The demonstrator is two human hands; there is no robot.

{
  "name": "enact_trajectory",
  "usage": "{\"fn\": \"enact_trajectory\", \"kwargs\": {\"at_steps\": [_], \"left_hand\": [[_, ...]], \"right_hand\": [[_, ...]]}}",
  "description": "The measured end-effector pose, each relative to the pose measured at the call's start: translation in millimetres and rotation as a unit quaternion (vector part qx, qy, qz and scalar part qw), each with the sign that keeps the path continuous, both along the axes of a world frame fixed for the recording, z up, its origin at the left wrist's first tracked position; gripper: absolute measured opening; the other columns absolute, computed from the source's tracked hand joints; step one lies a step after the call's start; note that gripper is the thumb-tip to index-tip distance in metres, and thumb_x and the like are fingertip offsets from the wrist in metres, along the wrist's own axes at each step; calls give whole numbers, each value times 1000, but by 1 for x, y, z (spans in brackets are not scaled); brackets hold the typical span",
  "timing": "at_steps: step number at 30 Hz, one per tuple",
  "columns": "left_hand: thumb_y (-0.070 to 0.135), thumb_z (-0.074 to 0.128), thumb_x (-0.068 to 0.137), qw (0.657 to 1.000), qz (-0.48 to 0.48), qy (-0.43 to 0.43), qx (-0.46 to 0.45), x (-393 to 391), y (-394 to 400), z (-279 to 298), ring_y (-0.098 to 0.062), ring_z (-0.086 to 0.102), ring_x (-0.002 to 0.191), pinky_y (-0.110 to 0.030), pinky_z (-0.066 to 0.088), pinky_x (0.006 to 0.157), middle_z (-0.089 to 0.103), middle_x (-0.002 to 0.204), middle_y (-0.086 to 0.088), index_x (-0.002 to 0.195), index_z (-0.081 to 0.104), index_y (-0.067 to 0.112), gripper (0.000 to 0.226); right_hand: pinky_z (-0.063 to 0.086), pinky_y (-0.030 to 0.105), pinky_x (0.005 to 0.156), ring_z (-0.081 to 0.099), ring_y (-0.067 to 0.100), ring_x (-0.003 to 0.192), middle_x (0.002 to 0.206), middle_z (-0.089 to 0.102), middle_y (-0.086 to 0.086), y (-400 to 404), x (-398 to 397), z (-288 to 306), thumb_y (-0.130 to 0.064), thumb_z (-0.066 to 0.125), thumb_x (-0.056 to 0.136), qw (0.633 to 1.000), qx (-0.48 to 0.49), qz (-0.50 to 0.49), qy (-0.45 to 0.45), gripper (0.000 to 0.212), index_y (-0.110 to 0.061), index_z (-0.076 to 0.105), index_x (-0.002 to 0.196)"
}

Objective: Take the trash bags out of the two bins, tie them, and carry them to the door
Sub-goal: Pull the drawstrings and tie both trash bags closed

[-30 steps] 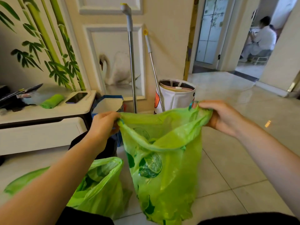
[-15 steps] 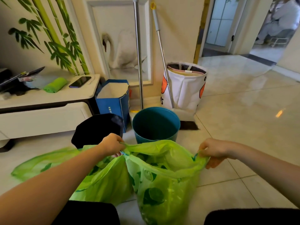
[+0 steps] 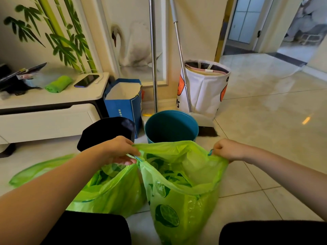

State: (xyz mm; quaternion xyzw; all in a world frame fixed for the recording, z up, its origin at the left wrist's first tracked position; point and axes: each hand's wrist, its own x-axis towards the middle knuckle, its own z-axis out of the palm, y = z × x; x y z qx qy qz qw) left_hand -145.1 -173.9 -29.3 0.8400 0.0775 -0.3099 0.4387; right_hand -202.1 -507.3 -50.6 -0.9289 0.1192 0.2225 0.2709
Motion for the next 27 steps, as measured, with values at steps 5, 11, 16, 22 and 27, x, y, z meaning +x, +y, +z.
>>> {"fn": "enact_trajectory", "kwargs": {"at_steps": [5,11,16,22,27], "left_hand": [[-4,69,81,999,-23,-29,35,1,0,-1,-21,68,55,-28,59,53,71,78,-22,103,60,-3,24],[3,69,81,978,-35,-157,129,3,-5,5,-22,62,48,-25,56,49,69,64,-20,87,67,-4,9],[5,69,83,987,3,-147,63,1,-5,8,-21,66,50,-22,52,44,69,65,-18,89,68,-1,9],[4,68,83,994,55,-99,13,1,-3,17,-19,63,40,-21,48,38,69,73,-22,91,68,-4,11],[3,68,82,995,12,94,-5,1,11,24,-16,61,44,-21,50,43,67,66,-17,90,63,-8,14]], "right_hand": [[51,34,77,57,22,84,91,66,14,-2,1,5,-18,66,83,999,28,-30,-12,20,-2,71,95],[50,43,86,58,19,88,97,63,4,1,-8,23,-19,60,74,994,51,-61,78,11,-14,67,81],[44,43,82,59,17,82,88,61,-2,3,-10,24,-38,59,79,992,58,-54,95,22,-17,62,83],[47,36,77,60,14,75,83,62,-3,6,-10,29,-40,52,89,995,52,-52,71,27,-18,63,77],[45,31,71,60,17,75,89,68,1,4,-7,39,-23,55,87,988,81,-126,22,23,-15,72,75]]}}
